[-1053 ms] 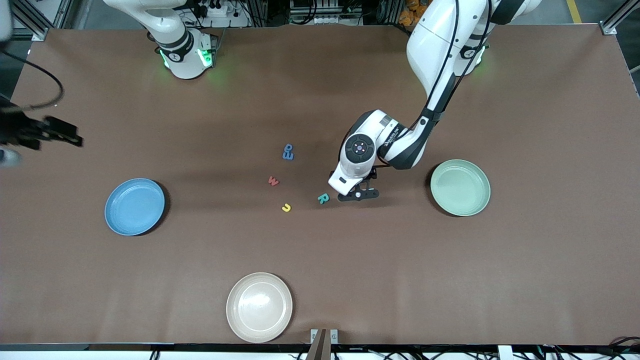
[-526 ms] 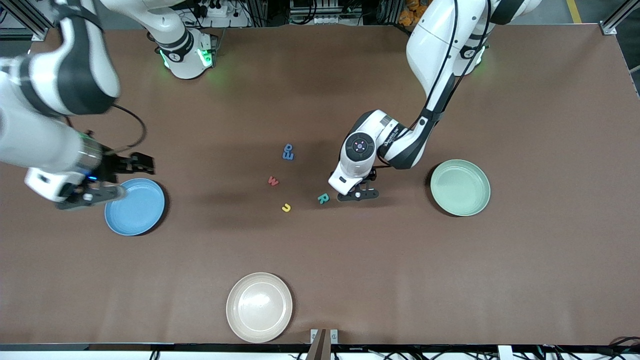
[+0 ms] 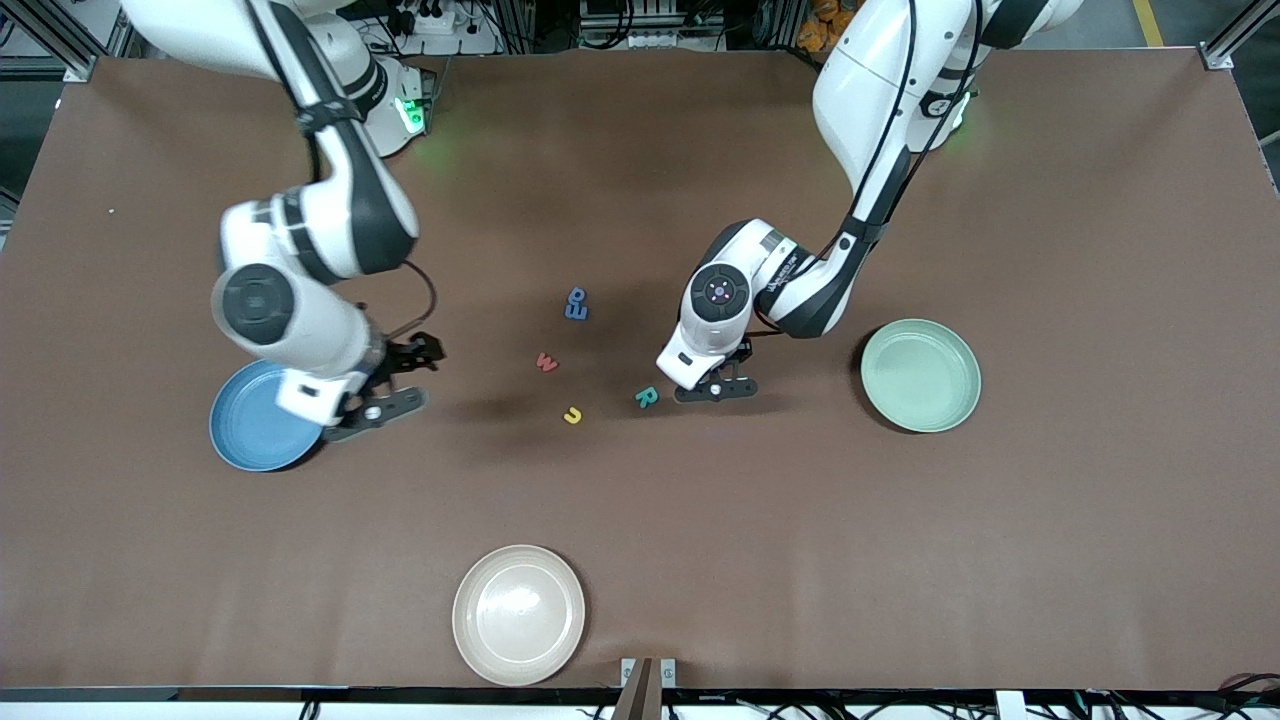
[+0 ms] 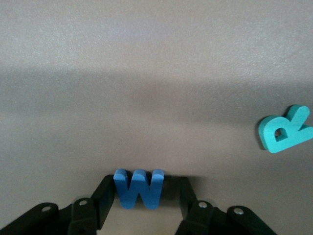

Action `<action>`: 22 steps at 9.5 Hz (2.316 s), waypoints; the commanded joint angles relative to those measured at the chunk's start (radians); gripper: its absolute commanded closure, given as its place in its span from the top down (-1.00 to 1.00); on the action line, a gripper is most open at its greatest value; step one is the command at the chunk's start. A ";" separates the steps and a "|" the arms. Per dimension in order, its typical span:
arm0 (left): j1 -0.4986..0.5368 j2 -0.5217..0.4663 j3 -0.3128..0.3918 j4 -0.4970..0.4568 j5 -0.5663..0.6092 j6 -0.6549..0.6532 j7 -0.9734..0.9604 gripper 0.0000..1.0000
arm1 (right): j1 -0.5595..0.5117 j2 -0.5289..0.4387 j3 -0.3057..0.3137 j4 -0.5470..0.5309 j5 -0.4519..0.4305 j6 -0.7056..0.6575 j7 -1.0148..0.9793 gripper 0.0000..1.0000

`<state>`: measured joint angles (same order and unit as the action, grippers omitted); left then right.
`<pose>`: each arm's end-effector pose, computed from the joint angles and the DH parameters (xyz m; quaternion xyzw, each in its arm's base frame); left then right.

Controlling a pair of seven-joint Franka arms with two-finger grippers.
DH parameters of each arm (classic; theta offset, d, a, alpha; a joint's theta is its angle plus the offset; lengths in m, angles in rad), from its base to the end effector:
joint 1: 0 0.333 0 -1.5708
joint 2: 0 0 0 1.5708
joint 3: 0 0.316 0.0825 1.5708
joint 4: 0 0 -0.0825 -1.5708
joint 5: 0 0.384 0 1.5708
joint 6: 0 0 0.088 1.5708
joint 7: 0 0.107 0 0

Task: Sort upper and lower case letters into plates
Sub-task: 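Grasp the blue W with the left gripper while the right gripper approaches, then carry the W to the green plate while the right gripper reaches pink m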

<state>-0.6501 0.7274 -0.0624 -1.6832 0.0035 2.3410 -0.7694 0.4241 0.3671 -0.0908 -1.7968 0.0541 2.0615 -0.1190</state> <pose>0.5096 -0.4351 0.1713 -0.9986 -0.0343 0.0385 0.0084 0.5946 0.2131 0.3375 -0.9759 -0.2125 0.0507 0.0014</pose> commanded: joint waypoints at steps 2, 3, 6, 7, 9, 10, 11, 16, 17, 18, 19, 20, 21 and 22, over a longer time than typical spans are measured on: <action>-0.003 -0.002 0.006 -0.012 0.050 0.015 -0.018 -0.99 | 0.065 0.015 -0.009 -0.030 0.000 0.060 0.018 1.00; -0.002 -0.006 0.006 -0.012 0.050 0.014 -0.018 -1.00 | 0.065 0.018 -0.009 -0.032 -0.003 0.059 0.018 1.00; 0.047 -0.107 0.010 -0.004 0.044 -0.119 0.056 -1.00 | 0.064 0.015 -0.010 -0.059 -0.007 0.061 0.019 1.00; 0.090 -0.150 0.010 -0.006 0.046 -0.184 0.115 -1.00 | 0.064 0.015 -0.010 -0.062 -0.007 0.062 0.021 1.00; 0.209 -0.225 0.010 -0.015 0.044 -0.306 0.342 -1.00 | 0.061 0.013 -0.010 -0.050 -0.005 0.060 0.022 1.00; 0.264 -0.256 0.012 -0.020 0.046 -0.372 0.440 -1.00 | 0.056 0.016 -0.010 -0.043 -0.007 0.062 0.021 1.00; 0.308 -0.288 0.013 -0.077 0.050 -0.373 0.528 -1.00 | 0.056 0.019 -0.010 -0.042 -0.008 0.075 0.019 1.00; 0.336 -0.448 0.119 -0.469 0.069 -0.094 0.730 -1.00 | 0.067 0.026 -0.010 -0.046 -0.008 0.106 0.022 1.00; 0.336 -0.454 0.137 -0.501 0.069 -0.069 0.760 -1.00 | 0.074 0.027 -0.010 -0.043 -0.008 0.109 0.022 1.00; 0.334 -0.445 0.138 -0.498 0.069 -0.060 0.746 -0.70 | 0.081 0.027 -0.009 -0.042 -0.008 0.127 0.022 1.00; 0.328 -0.436 0.138 -0.481 0.056 -0.060 0.737 0.14 | 0.094 0.027 -0.010 -0.042 -0.008 0.128 0.021 1.00; 0.317 -0.413 0.133 -0.452 0.056 -0.060 0.716 0.54 | 0.108 0.042 -0.010 -0.042 -0.008 0.129 0.021 1.00; 0.304 -0.402 0.122 -0.434 0.056 -0.061 0.661 0.54 | 0.129 0.053 -0.010 -0.044 -0.008 0.129 0.022 1.00; 0.279 -0.399 0.116 -0.425 0.055 -0.061 0.622 0.52 | 0.146 0.064 -0.010 -0.044 -0.008 0.149 0.022 1.00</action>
<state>-0.3393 0.3151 0.0600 -2.1336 0.0484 2.2775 -0.0865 0.5435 0.4112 -0.0972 -1.8443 0.0529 2.1879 -0.1105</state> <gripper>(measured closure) 0.229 0.000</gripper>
